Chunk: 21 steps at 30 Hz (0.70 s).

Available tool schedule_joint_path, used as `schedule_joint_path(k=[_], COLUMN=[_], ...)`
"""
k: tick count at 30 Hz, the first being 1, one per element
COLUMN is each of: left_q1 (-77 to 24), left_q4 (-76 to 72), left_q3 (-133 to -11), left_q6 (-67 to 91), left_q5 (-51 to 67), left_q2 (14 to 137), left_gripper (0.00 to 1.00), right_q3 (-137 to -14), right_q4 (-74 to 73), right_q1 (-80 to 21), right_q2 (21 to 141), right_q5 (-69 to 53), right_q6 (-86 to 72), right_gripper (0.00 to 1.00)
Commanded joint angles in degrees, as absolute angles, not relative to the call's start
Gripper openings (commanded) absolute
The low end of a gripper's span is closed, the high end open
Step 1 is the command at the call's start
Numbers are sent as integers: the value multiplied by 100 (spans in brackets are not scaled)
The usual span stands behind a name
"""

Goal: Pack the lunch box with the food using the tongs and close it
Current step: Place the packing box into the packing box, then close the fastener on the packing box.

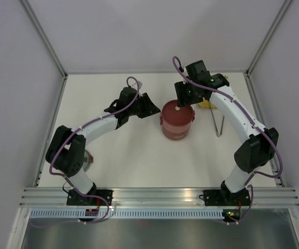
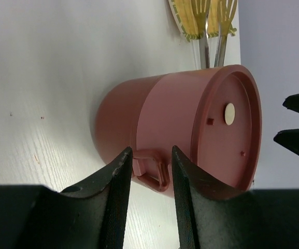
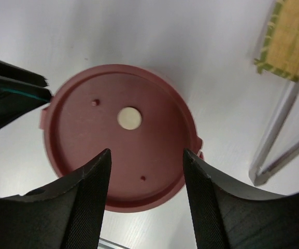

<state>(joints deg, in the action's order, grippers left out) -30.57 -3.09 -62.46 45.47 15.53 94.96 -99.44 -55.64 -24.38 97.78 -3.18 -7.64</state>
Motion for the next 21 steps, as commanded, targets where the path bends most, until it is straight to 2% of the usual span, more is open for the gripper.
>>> schedule_joint_path(k=[1, 2, 5, 10, 16, 21], left_q1=[-3059, -3059, -3067, -3067, -3217, -3462], left_q4=[-53, -35, 175, 185, 255, 308], left_q3=[-6732, -6819, -6882, -6934, -7075, -7084], left_q6=[4228, 4228, 4289, 4324, 4289, 4307], left_q5=[1723, 1740, 1662, 1582, 1608, 1521], left_q2=[9694, 9738, 9817, 9756, 9677, 9668], left_gripper=[42, 41, 41, 41, 40, 39], right_q3=[-9870, -9888, -9722, -8685, -7718, -7497], right_q4=[-5783, -5922, -6143, -5556, -4274, -3762], right_q1=[-2373, -2364, -1945, -1486, -1406, -1406], right_q2=[9466, 9431, 9221, 8385, 8218, 8297], right_q5=[648, 1155, 1362, 757, -490, -835], right_q6=[-1071, -1255, -1862, -2241, -2654, -2663], right_gripper=[64, 66, 66, 66, 62, 60])
